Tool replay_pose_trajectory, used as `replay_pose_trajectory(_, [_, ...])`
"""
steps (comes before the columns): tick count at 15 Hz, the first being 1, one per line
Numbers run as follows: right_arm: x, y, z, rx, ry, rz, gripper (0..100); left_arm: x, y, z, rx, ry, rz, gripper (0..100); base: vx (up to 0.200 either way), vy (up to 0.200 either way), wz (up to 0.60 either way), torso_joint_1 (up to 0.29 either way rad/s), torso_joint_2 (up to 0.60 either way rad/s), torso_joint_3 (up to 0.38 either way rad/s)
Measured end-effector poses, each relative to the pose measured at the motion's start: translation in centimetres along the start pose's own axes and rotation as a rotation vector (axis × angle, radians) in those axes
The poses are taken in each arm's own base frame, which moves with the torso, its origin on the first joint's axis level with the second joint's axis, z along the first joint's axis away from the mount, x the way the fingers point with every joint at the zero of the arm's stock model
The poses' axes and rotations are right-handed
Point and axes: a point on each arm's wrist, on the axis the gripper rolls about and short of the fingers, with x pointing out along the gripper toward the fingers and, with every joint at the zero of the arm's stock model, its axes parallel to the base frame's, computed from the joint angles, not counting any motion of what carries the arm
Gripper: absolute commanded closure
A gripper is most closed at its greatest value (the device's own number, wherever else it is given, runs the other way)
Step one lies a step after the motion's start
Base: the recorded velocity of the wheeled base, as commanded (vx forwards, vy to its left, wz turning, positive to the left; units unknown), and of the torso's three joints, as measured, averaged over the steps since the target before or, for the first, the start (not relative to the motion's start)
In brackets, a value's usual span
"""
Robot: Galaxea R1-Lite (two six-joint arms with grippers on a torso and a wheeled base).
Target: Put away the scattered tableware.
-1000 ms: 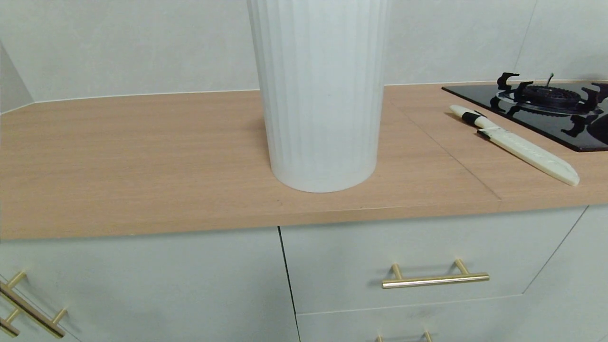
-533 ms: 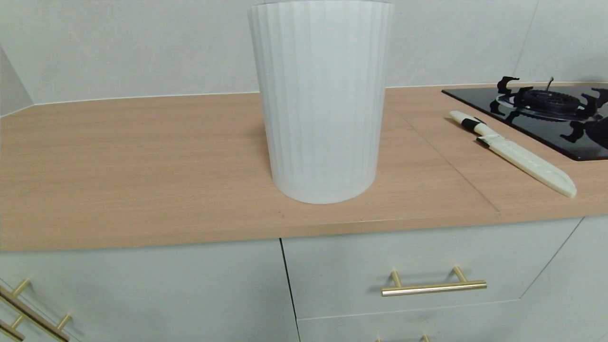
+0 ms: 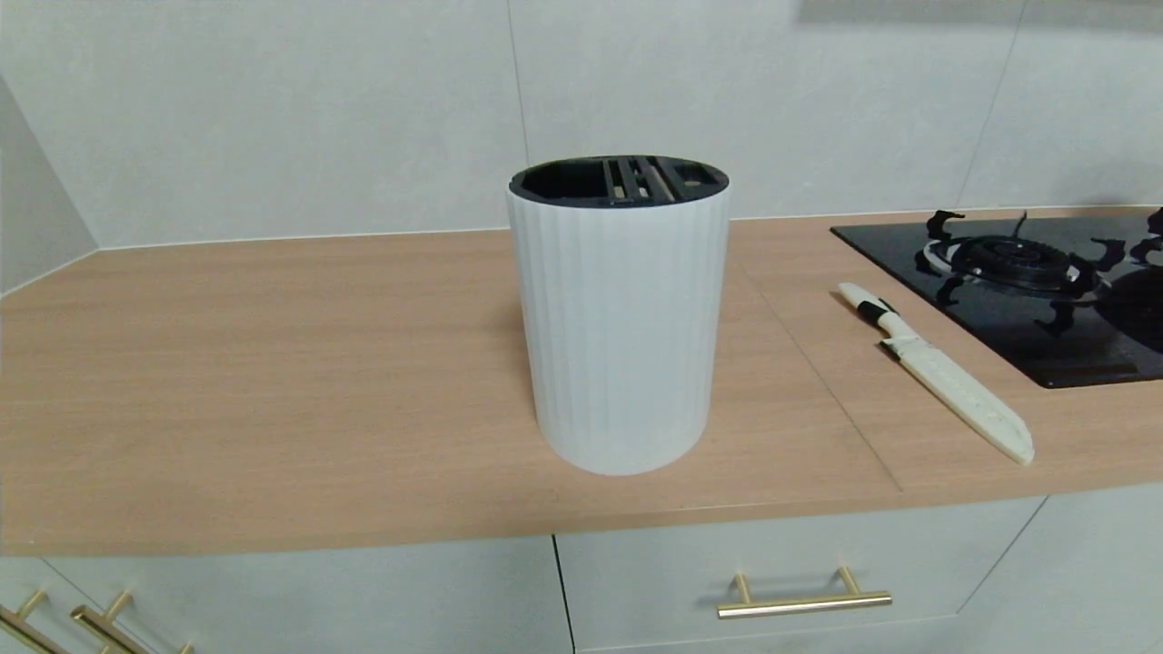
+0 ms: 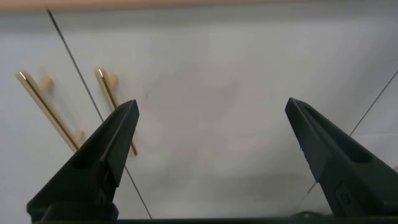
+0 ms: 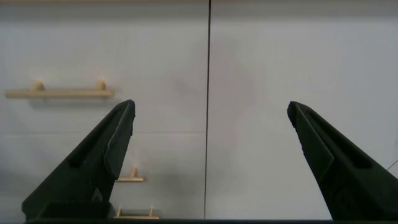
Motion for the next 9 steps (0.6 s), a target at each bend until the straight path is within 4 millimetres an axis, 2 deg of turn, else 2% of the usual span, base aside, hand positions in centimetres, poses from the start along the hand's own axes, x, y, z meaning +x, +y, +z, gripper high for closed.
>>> replay_pose_trajectory(9, [0.0,0.0,0.0,0.0,0.0,0.0,0,0.0,0.0,0.0,0.0,0.0,0.0,0,0.0,0.0,0.0,0.206,-0.49,-0.289])
